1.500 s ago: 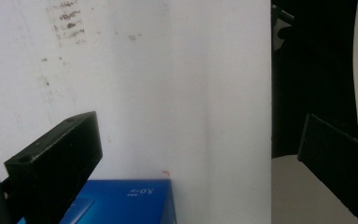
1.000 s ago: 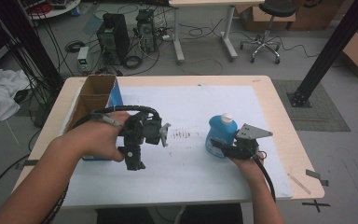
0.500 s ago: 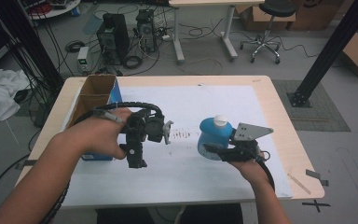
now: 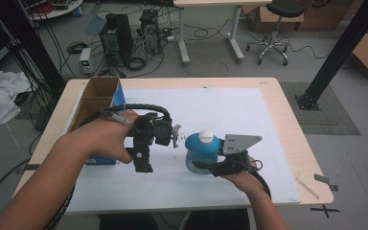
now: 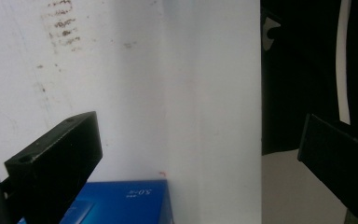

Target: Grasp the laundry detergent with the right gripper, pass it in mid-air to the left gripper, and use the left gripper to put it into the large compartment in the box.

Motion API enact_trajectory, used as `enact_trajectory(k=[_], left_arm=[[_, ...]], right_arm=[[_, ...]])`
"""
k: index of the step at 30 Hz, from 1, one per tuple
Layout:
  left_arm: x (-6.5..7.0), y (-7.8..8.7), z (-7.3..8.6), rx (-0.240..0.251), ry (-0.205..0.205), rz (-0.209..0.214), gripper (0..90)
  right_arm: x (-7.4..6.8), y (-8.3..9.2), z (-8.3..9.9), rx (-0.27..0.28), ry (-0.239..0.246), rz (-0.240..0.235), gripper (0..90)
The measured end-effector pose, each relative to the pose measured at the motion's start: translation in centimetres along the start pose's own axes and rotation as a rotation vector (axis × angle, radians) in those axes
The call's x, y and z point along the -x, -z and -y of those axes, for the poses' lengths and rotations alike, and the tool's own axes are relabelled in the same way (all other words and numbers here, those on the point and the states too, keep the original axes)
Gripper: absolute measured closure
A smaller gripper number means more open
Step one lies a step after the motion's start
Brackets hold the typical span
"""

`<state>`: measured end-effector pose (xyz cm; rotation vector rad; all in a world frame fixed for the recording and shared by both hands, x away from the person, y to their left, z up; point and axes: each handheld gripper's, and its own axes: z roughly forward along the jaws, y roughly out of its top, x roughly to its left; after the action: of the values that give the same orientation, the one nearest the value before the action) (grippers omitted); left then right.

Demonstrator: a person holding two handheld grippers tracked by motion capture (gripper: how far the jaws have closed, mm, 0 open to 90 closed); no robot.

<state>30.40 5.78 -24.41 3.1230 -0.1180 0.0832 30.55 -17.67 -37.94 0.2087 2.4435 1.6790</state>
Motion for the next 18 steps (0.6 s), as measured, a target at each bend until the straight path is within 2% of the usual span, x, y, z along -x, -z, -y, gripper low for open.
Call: enact_trajectory(k=[8, 18], left_arm=[[0.1, -0.9, -0.5, 0.001, -0.005, 0.018, 0.1], [0.2, -1.3, -0.6, 0.012, -0.007, 0.025, 0.1]], right_arm=[[-1.0, -3.1, 0.4, 0.009, 0.003, -0.082, 45.3], [-2.1, -6.3, 0.1, 0.017, 0.008, -0.141, 45.4]])
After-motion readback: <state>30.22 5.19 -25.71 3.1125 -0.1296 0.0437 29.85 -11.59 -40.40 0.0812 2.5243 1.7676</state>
